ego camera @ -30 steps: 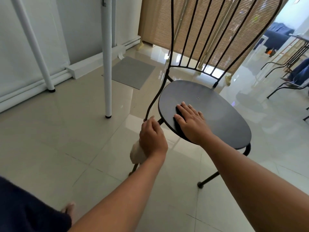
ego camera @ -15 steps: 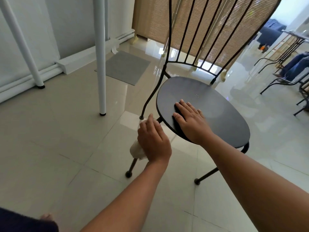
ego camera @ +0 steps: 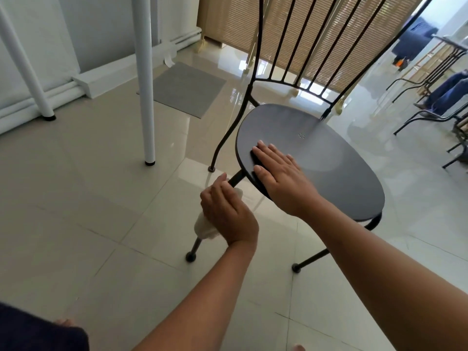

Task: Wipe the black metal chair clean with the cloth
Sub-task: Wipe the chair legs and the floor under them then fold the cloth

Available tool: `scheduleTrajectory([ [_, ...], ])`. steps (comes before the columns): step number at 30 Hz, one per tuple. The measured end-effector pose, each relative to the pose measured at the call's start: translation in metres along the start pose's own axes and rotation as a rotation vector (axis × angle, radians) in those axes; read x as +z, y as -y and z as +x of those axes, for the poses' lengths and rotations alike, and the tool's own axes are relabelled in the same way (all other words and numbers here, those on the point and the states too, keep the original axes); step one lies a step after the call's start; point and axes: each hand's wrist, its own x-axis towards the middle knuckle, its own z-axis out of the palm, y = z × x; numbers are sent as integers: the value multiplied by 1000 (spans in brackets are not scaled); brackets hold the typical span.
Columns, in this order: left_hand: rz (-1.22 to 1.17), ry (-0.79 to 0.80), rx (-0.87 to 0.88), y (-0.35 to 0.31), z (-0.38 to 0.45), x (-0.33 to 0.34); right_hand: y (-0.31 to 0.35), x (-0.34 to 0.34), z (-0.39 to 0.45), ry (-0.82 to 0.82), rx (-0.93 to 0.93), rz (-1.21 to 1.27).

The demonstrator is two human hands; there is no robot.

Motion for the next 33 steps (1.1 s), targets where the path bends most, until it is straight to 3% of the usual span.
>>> scheduleTrajectory([
  [4, -96, 47, 62, 17, -2, -6, 1, -1, -2, -2, -2, 22],
  [9, -115, 160, -393, 124, -2, -31, 1, -1, -4, -16, 3, 26],
  [16, 166, 340, -769, 198, 3, -45, 4, 0, 3, -7, 12, 44],
  [20, -5, 238, -1028, 229, 10, -48, 5, 0, 1, -18, 10, 55],
  [24, 181, 194, -875, 254, 8, -48, 3, 0, 3, -13, 19, 50],
  [33, 249, 68, -795, 251, -11, -39, 5, -1, 1, 0, 15, 48],
])
